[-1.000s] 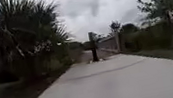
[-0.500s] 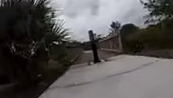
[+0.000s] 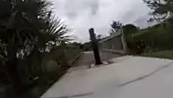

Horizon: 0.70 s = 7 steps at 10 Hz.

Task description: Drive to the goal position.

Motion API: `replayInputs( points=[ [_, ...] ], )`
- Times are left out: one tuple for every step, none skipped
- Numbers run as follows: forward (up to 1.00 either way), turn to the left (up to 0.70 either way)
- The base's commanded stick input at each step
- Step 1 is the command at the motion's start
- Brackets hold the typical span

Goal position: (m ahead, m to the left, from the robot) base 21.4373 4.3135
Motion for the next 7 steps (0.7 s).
replayInputs(
  points=[
    [0.70,0.00],
    [0.70,0.00],
    [0.70,0.00],
    [0.70,0.00],
    [0.70,0.00],
    [0.70,0.00],
    [0.70,0.00]
  ],
)
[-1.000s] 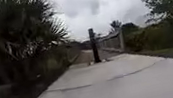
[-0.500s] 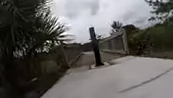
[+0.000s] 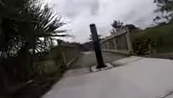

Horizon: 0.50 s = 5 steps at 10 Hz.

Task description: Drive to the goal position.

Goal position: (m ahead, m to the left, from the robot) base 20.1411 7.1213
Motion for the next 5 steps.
replayInputs(
  points=[
    [0.70,0.00],
    [0.70,0.00],
    [0.70,0.00],
    [0.71,0.00],
    [0.85,0.00]
  ],
)
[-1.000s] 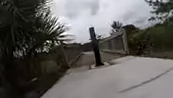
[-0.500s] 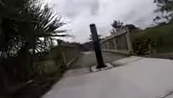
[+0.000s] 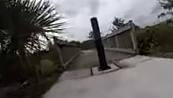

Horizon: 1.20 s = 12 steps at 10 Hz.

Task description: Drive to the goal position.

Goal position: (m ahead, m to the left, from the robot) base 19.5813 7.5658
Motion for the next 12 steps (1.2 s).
replayInputs(
  points=[
    [0.85,0.00],
    [0.85,0.00],
    [0.85,0.00],
    [0.85,0.00],
    [0.85,0.00],
    [0.85,0.00],
    [0.85,0.00],
    [0.85,0.00],
    [0.85,0.00],
    [0.85,0.00],
    [0.85,0.00],
    [0.85,0.00]
  ],
)
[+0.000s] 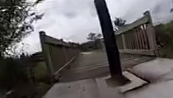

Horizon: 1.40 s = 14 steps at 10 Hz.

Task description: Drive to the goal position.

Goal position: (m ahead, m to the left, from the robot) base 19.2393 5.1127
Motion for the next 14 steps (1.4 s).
replayInputs(
  points=[
    [0.85,0.00],
    [0.85,0.00],
    [0.85,0.00],
    [0.85,0.00],
    [0.85,0.00],
    [0.85,0.00],
    [0.85,0.00],
    [0.85,0.00],
    [0.85,0.00],
    [0.85,0.00],
    [0.85,0.00],
    [0.85,0.00],
    [0.85,0.00],
    [0.85,-0.07]
  ],
)
